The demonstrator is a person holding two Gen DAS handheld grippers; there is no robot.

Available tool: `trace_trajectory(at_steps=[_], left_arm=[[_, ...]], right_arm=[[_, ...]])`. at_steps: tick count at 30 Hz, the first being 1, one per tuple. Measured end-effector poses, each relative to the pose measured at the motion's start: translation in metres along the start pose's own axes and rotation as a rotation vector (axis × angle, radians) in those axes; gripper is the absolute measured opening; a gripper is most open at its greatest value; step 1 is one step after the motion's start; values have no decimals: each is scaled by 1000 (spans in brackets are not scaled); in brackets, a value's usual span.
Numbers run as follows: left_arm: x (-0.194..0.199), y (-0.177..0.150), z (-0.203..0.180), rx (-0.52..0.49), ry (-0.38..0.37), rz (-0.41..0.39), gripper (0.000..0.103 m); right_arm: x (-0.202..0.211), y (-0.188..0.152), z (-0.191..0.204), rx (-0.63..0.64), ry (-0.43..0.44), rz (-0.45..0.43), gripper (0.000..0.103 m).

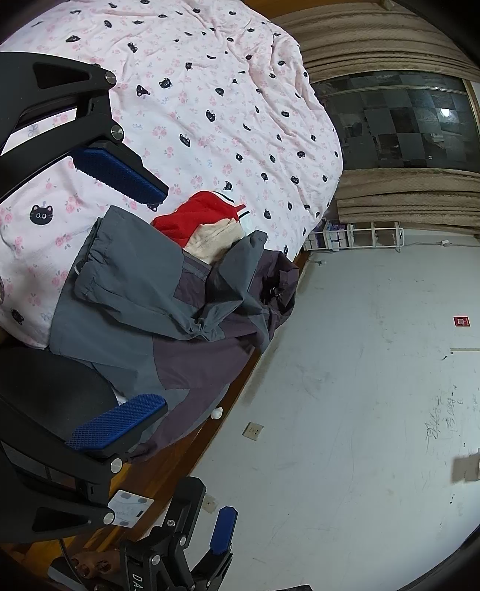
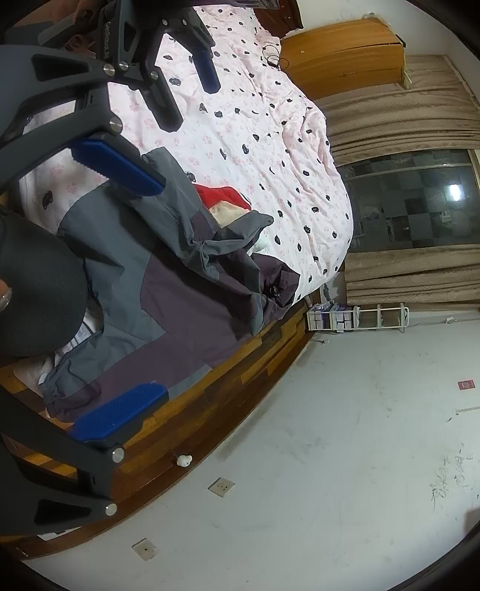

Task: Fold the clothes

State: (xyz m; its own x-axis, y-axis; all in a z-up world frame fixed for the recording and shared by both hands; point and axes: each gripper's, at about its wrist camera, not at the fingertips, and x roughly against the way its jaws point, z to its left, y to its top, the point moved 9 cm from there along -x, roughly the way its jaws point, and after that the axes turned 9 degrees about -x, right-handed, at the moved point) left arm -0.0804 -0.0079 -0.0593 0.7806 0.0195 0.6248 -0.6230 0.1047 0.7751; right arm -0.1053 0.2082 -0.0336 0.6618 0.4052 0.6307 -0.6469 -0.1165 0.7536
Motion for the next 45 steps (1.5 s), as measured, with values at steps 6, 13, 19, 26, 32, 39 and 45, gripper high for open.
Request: trace_trajectory(at_steps=[6,13,19,26,32,39,45], left_arm=[[-7,3,1,-17,14,7,102],[-14,2,3,-19,19,17,102],[-23,3,3,-23,19,30,102],[-41,8,2,-14,8,50,102],[-58,13,2,-20,18,64,102],[-76,12,2,-24,32,94,102],[-93,19,5,-13,32,98,102]], right_arm=[[-2,0,0,0,3,4,103],[-4,0,-2,-1,6,14,103],[-9,-1,-4,-1,8,21,103],[-18,-3,-11,-12,9,38,103],[-26,-3,-20,-32,6,48,103],[-35,-5,-30,-54,8,65,103],[-41,-8,-34,-49,-2,68,103]])
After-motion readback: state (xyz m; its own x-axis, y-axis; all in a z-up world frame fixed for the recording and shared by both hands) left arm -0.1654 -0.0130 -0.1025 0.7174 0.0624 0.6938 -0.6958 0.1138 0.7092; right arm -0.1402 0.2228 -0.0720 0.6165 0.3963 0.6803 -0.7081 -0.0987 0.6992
